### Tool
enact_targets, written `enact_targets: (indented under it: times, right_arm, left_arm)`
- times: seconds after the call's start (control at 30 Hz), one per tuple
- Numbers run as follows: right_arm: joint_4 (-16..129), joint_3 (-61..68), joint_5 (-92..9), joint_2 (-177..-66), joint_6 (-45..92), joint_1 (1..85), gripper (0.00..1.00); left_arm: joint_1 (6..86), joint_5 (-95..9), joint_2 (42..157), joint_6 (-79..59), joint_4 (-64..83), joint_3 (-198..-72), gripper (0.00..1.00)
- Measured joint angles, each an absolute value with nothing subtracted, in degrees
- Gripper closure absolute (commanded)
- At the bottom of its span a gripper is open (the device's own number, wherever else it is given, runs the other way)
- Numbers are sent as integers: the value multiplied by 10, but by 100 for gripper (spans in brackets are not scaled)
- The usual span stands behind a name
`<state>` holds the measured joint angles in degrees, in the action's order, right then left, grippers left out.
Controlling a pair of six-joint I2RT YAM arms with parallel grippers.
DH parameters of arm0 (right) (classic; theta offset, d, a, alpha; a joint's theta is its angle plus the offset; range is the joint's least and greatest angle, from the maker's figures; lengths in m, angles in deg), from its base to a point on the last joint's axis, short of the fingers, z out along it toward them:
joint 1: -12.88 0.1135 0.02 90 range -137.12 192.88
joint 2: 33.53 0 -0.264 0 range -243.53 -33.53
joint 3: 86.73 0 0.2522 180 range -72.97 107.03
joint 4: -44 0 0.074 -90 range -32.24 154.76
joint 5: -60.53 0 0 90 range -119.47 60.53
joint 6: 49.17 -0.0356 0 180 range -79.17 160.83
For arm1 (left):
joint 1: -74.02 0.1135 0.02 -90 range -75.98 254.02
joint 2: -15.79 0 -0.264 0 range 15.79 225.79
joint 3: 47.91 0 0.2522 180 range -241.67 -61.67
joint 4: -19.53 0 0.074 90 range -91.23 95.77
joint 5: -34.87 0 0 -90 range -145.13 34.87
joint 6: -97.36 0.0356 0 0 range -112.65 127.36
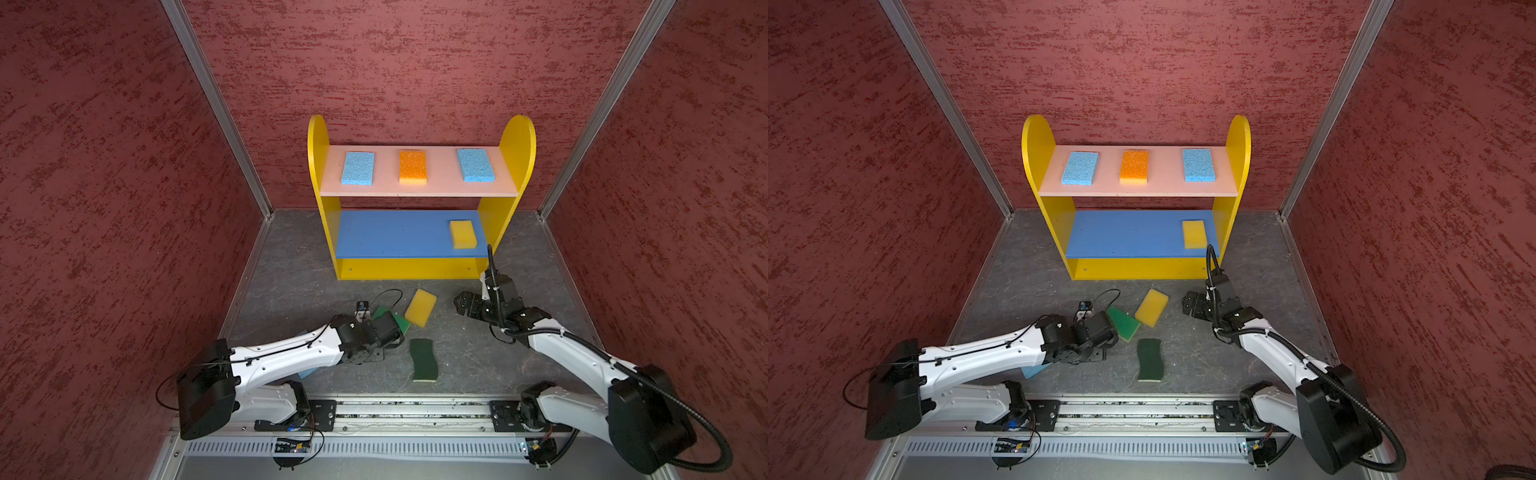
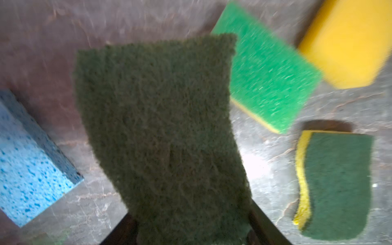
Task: Arrange cleaning sponges on a shelf
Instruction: Pick up the cleaning sponge from the bottom-center of the table, then place the cleaning sponge on the shelf.
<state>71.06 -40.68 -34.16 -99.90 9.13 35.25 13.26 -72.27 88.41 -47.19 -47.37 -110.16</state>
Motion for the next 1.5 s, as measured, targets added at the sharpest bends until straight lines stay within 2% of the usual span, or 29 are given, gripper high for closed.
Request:
enact_targets:
  times: [0.37, 0.63, 1.5]
  right_arm:
    - [715, -407, -345, -959, 91, 353, 3]
    - [741, -407, -346, -927, 92, 353, 2]
    - [775, -405, -342, -907, 104, 353, 2]
  left_arm:
    - [199, -743, 931, -323, -424, -1211, 35]
    - [234, -736, 1011, -239, -349, -1306, 34]
    - [302, -726, 1166, -122, -180, -1429, 34]
